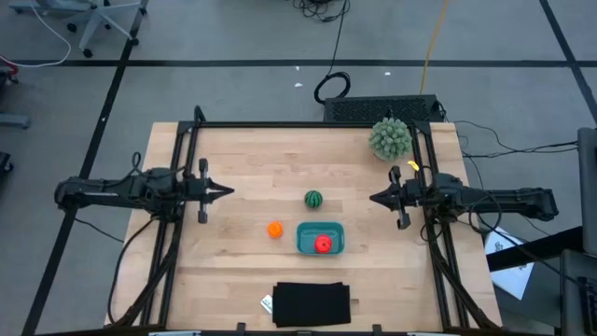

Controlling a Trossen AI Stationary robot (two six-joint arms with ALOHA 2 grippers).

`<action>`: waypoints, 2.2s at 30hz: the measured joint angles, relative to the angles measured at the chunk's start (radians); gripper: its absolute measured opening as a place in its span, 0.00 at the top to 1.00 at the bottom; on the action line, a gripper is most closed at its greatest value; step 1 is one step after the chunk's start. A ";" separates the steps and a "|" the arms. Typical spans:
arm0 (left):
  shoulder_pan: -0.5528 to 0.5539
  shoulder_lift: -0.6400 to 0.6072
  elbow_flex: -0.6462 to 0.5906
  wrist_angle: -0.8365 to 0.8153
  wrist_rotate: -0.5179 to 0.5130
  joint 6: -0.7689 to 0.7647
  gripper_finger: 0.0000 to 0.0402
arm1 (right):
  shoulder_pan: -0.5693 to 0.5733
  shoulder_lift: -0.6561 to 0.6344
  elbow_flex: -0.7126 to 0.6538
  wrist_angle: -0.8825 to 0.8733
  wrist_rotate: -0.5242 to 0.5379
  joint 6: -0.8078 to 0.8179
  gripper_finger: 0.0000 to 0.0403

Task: Pick and placing Produce into tupperware
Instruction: Put the watermelon into the blue bin

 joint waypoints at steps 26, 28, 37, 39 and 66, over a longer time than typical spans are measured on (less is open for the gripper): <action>0.000 0.000 0.000 0.002 -0.024 0.070 0.94 | -0.040 0.115 0.016 0.196 0.108 -0.016 1.00; 0.000 0.000 0.000 0.002 -0.023 0.071 0.94 | -0.049 0.158 0.040 0.199 0.107 -0.021 1.00; 0.000 0.000 0.000 0.000 -0.023 0.071 0.94 | -0.082 0.365 0.207 0.202 0.062 -0.033 1.00; 0.000 0.000 0.000 -0.001 -0.024 0.071 0.94 | -0.087 0.415 0.249 0.203 0.050 -0.032 1.00; 0.000 0.000 0.001 -0.007 -0.024 0.076 0.94 | -0.238 1.083 0.724 0.294 -0.191 0.019 1.00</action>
